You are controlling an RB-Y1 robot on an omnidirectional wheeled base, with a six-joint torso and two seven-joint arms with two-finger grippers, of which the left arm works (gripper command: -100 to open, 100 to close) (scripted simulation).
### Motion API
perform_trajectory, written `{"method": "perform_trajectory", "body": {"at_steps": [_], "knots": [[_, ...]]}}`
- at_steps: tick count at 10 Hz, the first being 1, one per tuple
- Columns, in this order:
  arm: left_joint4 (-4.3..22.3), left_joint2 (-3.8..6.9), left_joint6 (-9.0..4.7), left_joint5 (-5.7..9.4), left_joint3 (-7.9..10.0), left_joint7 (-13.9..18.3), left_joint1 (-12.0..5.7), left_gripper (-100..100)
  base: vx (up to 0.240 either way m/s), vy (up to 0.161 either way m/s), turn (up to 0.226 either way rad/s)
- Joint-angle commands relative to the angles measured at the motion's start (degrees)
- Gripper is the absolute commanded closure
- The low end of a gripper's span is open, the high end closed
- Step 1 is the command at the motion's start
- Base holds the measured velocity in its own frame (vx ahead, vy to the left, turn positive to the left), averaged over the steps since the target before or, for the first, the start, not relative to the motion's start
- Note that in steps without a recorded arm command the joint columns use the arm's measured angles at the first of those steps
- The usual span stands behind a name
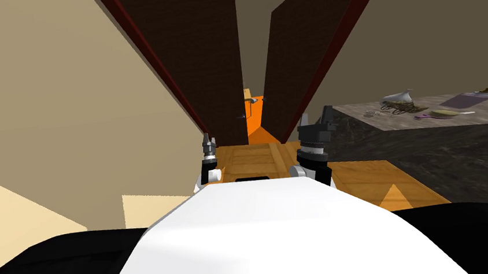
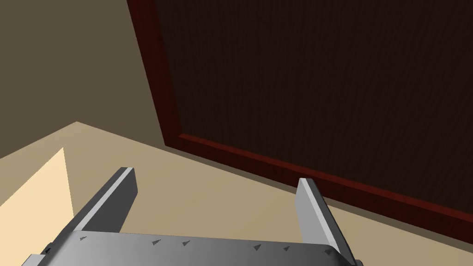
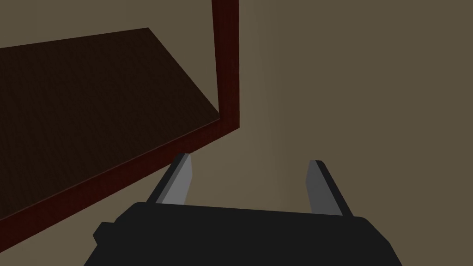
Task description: Push the door open
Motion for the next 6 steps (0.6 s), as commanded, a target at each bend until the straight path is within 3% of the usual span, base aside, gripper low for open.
{"method": "perform_trajectory", "body": {"at_steps": [1,6], "knots": [[2.3,0.16,-0.43,-0.12,-0.01,0.3,-1.09,-100,0.095,-0.037,0.011],[8.8,0.45,-2.03,-0.62,-0.40,1.2,-3.50,-100,0.092,-0.038,0.013]]}}
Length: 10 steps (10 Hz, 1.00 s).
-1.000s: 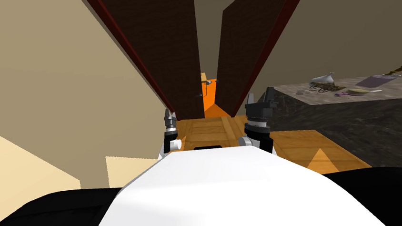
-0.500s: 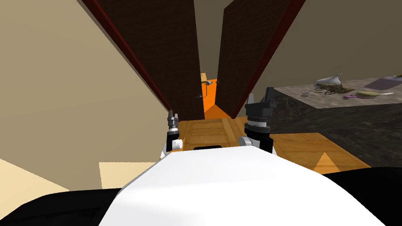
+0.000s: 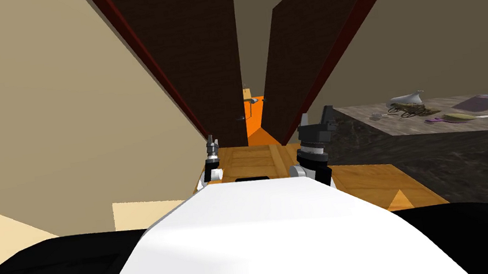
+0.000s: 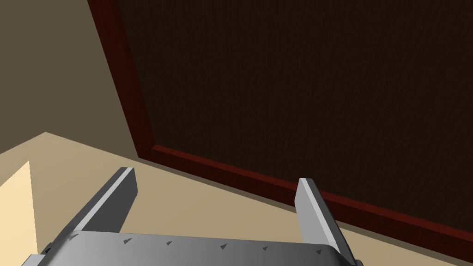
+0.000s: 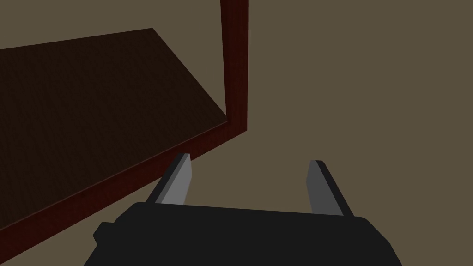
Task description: Push the door open
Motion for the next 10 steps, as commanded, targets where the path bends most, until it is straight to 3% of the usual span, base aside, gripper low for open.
{"method": "perform_trajectory", "body": {"at_steps": [1,10], "knots": [[2.2,-0.03,-0.65,-0.22,-0.20,0.2,-0.80,-100,0.094,-0.038,0.011],[14.4,0.30,-3.62,-1.13,-0.92,1.9,-5.27,-100,0.099,-0.037,0.013]]}}
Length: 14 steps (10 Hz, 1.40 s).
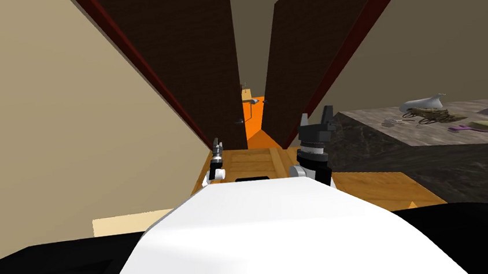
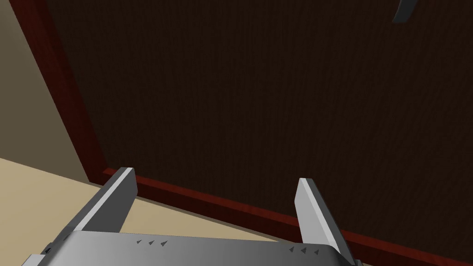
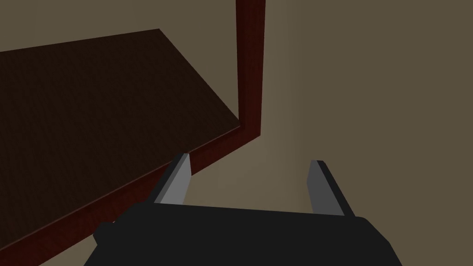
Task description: Push the door open
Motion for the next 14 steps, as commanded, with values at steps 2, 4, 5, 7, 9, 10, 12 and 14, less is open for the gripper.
{"method": "perform_trajectory", "body": {"at_steps": [2,4,5,7,9,10,12,14], "knots": [[3.3,0.01,-0.82,-0.30,-0.26,0.5,-1.16,-100,0.097,-0.024,0.014],[6.0,0.06,-1.48,-0.50,-0.42,0.9,-2.15,-100,0.098,-0.034,0.013],[7.3,0.08,-1.80,-0.60,-0.49,1.0,-2.63,-100,0.099,-0.029,0.015],[10.0,0.10,-2.44,-0.80,-0.65,1.4,-3.60,-100,0.094,-0.042,0.012],[12.6,0.13,-3.08,-0.99,-0.80,1.7,-4.56,-100,0.102,-0.043,0.011],[13.9,0.15,-3.40,-1.09,-0.88,1.9,-5.05,-100,0.096,-0.041,0.015],[17.6,0.16,-4.30,-1.37,-1.09,2.4,-6.41,-100,0.115,-0.054,0.019],[20.1,0.17,-4.91,-1.56,-1.24,2.8,-7.32,-100,0.112,-0.041,0.012]]}}
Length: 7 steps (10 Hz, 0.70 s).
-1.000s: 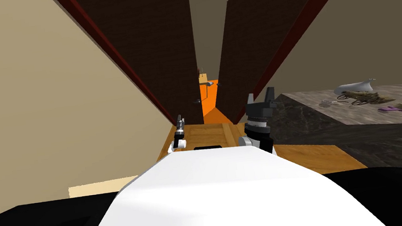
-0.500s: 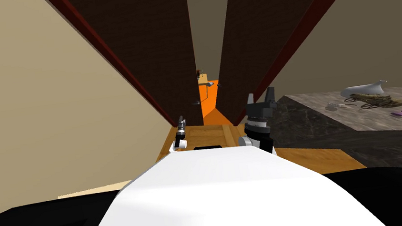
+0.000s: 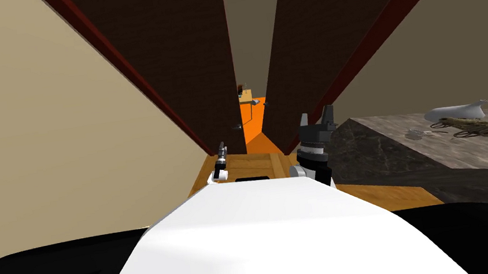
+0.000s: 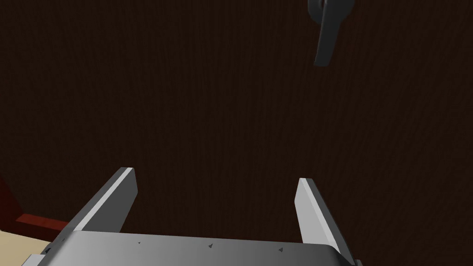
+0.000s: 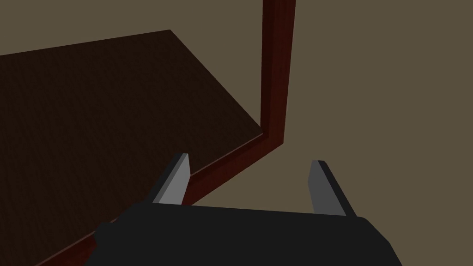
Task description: Push the door open
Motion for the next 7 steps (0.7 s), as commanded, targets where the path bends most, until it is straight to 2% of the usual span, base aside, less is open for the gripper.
{"method": "perform_trajectory", "body": {"at_steps": [1,4,7], "knots": [[2.1,-0.02,-0.63,-0.16,-0.13,0.3,-0.70,-100,0.089,-0.030,0.012],[5.5,-0.03,-1.46,-0.42,-0.33,0.7,-1.95,-100,0.098,-0.023,0.011],[10.8,-0.04,-2.76,-0.82,-0.64,1.5,-3.91,-100,0.143,-0.049,0.018]]}}
